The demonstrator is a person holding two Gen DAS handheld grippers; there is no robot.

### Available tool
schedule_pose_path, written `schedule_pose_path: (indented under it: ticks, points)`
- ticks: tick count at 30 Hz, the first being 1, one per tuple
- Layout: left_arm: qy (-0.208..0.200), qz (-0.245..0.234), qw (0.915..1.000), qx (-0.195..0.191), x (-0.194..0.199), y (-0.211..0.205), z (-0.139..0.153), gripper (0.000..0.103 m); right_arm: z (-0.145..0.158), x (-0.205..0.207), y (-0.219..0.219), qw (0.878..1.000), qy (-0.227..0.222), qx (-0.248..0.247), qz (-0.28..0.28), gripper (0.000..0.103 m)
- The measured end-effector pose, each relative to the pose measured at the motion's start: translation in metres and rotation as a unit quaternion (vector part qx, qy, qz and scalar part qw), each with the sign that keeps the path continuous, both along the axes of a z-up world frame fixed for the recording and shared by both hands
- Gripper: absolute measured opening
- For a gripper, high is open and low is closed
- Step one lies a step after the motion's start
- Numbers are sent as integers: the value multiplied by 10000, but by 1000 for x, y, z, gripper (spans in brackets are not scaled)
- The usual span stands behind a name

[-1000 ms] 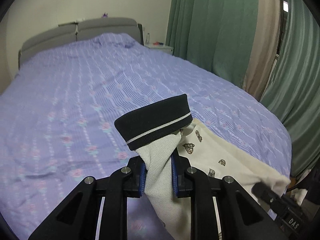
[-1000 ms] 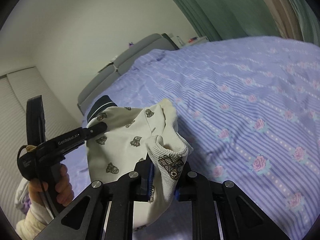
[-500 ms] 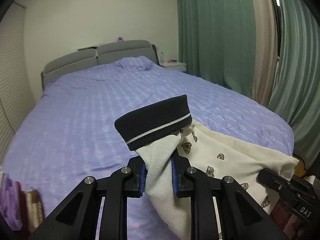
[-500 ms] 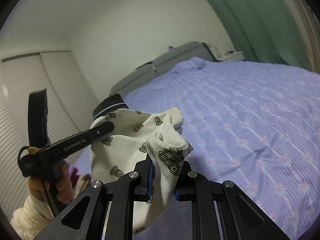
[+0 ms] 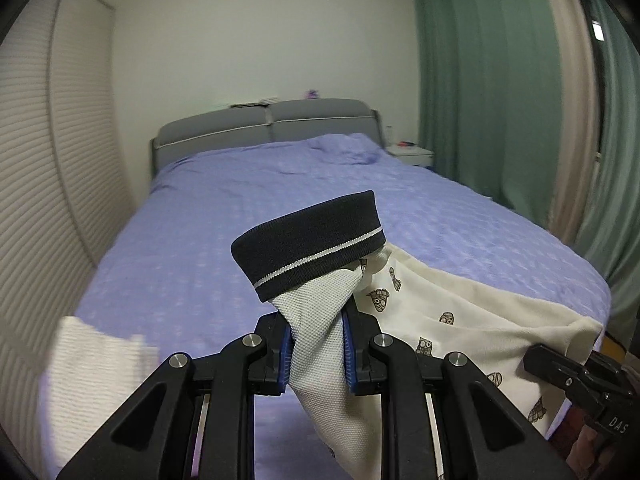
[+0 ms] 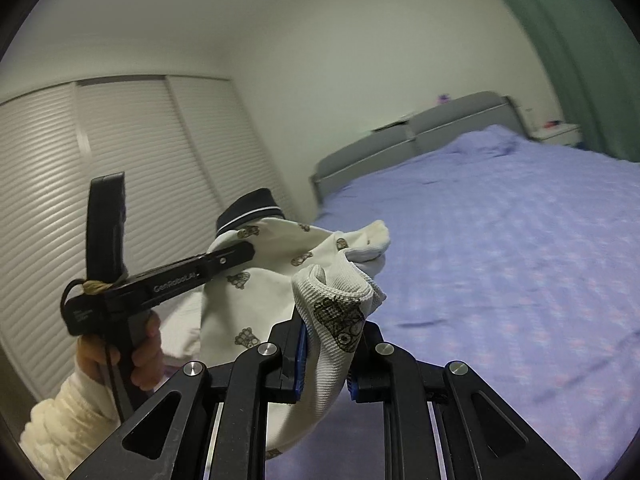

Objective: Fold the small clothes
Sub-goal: 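Lift the folded shirt with both grippers and carry it toward the clothes stack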

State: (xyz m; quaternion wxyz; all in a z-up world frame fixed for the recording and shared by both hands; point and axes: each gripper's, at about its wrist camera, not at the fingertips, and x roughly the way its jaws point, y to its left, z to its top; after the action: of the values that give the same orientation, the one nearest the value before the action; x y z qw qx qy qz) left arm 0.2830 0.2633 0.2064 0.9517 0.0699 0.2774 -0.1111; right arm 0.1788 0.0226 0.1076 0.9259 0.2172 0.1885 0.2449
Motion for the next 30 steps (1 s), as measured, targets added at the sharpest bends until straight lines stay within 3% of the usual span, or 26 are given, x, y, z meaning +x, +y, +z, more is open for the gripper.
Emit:
schedule_pose_path:
  ticks: [8,15,21,28,30]
  points:
    - [-88,522,9966,633,12,106,29,21,9,44,101,9959,96,193,884,17]
    - [-1,1008,9935,533,24,179,31,22,8,67,188,9882,118,93,1522,17]
    - [363,1159,9902,688,51,217,6,21,-3,75,234,9841,200,-21,1764,17]
    - [719,1124,9893,599,60,237,-29,23,-29,74,266,9814,463,-237,1846,17]
    - [804,1177,9886,489,63,243,-34,30,-32,69,267,9814,475,-263,1839,17]
